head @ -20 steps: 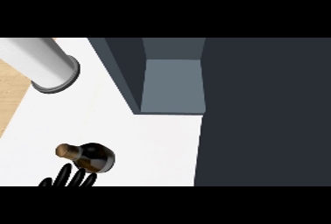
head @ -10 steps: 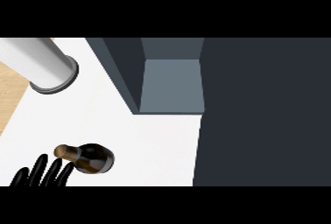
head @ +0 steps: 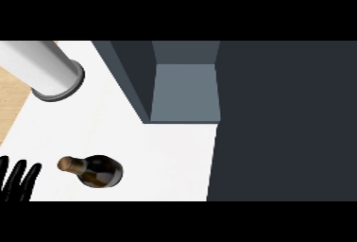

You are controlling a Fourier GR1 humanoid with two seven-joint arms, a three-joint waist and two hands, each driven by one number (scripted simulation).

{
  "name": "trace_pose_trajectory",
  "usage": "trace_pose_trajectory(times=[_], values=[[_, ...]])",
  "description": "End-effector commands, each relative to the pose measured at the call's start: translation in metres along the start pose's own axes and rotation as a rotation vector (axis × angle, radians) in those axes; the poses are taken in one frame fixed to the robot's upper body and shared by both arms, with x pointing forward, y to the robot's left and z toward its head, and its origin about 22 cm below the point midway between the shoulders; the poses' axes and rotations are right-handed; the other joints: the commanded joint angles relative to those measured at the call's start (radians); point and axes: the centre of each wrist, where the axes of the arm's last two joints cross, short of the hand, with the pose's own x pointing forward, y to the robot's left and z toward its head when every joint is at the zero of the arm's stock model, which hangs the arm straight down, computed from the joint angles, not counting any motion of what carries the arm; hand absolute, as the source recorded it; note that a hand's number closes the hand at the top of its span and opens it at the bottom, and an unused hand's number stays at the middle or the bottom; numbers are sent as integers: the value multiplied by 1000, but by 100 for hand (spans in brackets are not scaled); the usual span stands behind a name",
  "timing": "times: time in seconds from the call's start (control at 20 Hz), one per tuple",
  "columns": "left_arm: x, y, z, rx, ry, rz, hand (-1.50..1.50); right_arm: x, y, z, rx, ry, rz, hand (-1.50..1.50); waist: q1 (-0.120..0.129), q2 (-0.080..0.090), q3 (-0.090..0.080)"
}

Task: Pick up the wine, place it into the cabinet and close the cabinet

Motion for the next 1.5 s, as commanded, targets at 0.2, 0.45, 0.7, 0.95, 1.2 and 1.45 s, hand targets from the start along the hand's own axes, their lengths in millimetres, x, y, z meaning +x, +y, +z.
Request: trace_pose_trajectory(times=[0.2, 0.45, 0.7, 0.95, 1.2, 1.45], values=[[-22, 34, -22, 63, -22, 63, -150, 16, 7, 16, 7, -26, -26, -150, -5, 2, 1], [-49, 65, -19, 69, 55, 56, -150, 17, 7, 21, 15, -34, -37, -150, -7, 2, 1], [-79, 93, -14, 68, 82, 48, -150, 27, 3, 9, 18, -41, -32, -150, -4, 2, 0], [-113, 77, -2, 62, 150, 63, -150, 18, 3, 17, 16, -36, -24, -150, -4, 2, 1], [-150, 109, -19, 69, 183, 47, -150, 17, 17, 7, 25, -61, -35, -150, -7, 3, 0], [-188, 98, -4, 50, 180, 45, -150, 31, 21, 16, 11, -46, -21, -150, -7, 2, 0]])
